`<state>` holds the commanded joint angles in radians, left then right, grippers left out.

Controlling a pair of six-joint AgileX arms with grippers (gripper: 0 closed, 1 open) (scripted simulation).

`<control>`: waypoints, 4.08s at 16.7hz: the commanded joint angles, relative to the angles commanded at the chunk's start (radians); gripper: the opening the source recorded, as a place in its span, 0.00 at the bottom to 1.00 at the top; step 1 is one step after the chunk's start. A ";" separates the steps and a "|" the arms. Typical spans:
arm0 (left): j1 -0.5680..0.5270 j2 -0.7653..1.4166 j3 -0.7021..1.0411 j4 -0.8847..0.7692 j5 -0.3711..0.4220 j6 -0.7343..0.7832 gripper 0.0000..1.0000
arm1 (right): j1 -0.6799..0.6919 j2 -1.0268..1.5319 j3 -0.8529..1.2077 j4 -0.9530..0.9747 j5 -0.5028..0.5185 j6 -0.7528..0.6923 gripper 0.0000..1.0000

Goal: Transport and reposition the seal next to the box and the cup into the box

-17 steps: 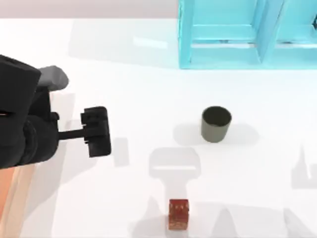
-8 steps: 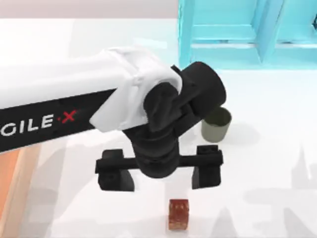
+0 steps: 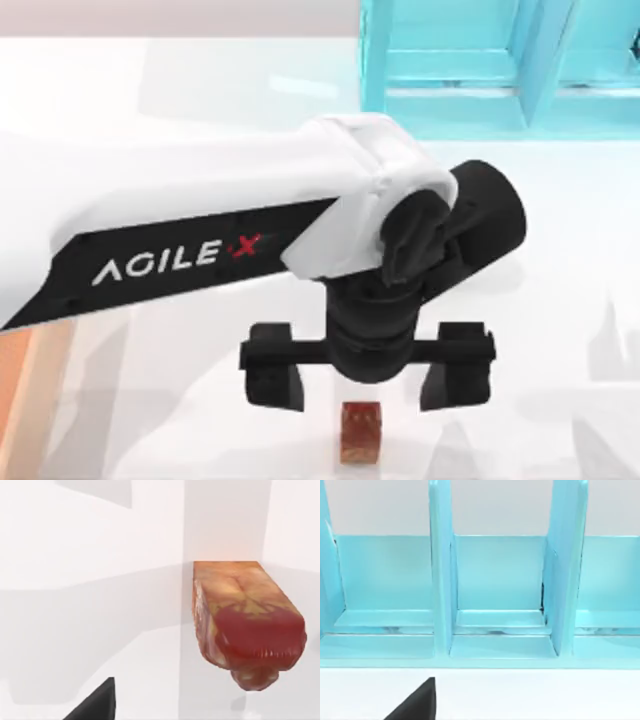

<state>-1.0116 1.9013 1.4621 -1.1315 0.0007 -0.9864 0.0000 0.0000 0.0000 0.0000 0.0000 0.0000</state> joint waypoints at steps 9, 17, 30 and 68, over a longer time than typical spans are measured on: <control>0.003 0.077 -0.146 0.229 0.000 0.004 1.00 | 0.000 0.000 0.000 0.000 0.000 0.000 1.00; 0.002 0.103 -0.191 0.294 0.001 0.004 0.92 | 0.000 0.000 0.000 0.000 0.000 0.000 1.00; 0.002 0.103 -0.191 0.294 0.001 0.004 0.00 | 0.000 0.000 0.000 0.000 0.000 0.000 1.00; 0.578 -0.300 -0.186 -0.112 0.001 0.579 0.00 | 0.000 0.000 0.000 0.000 0.000 0.000 1.00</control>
<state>-0.4335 1.6010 1.2758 -1.2438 0.0013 -0.4073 0.0000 0.0000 0.0000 0.0000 0.0000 0.0000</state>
